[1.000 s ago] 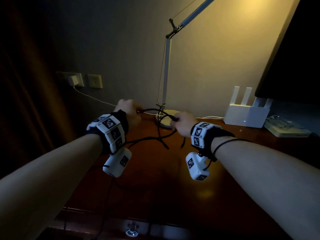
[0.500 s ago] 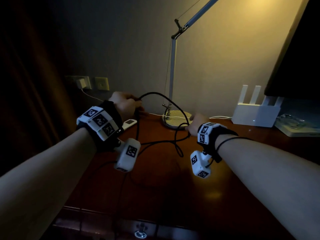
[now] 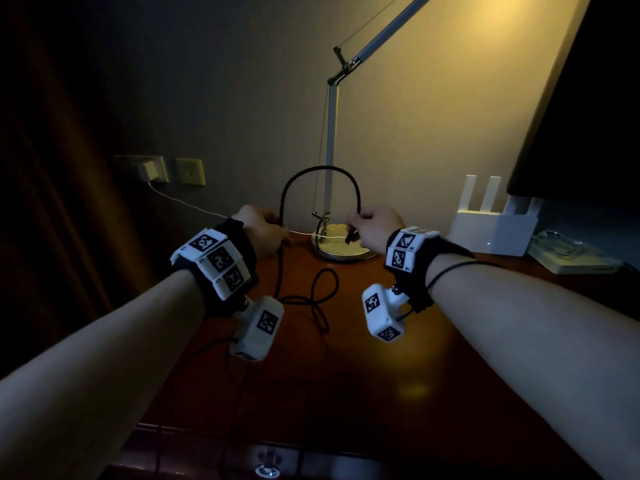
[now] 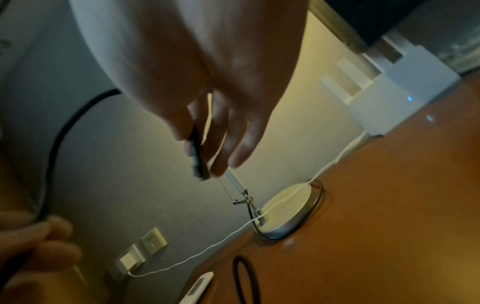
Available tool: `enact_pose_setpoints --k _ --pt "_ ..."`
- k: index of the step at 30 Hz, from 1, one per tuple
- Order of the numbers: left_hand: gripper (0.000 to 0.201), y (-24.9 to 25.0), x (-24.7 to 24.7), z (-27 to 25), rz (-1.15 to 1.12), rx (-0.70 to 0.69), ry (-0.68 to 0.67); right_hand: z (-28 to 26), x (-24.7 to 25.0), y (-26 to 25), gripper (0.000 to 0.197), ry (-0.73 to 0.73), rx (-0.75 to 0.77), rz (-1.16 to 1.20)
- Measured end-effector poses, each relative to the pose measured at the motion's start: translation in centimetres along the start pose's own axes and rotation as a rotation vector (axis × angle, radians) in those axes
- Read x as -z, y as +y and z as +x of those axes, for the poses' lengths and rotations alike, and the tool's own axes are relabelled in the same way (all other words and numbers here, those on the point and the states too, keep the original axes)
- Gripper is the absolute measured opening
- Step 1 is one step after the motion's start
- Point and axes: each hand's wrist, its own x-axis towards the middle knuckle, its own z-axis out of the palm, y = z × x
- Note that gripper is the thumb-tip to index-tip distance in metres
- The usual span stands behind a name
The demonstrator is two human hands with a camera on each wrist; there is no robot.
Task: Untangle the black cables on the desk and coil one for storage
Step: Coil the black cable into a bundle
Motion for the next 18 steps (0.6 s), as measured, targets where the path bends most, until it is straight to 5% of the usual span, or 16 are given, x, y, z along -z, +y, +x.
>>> enact_pose_setpoints --k 7,12,18 --pt "0.023 1.0 -1.4 -1.9 -0.045 0.008 -0.179 -1.0 1.1 -0.1 0.027 -0.103 0.006 0.218" --pt "0.063 1.8 -1.5 -2.4 -0.327 -0.001 -0.121 -2.1 2.5 -0.4 0.027 -0.047 0.087 0.186" --pt "0.033 3.2 -2.0 -4.9 -0.544 -0.038 -0.22 -4.8 3.2 -2.6 0.028 -0.202 0.266 0.091"
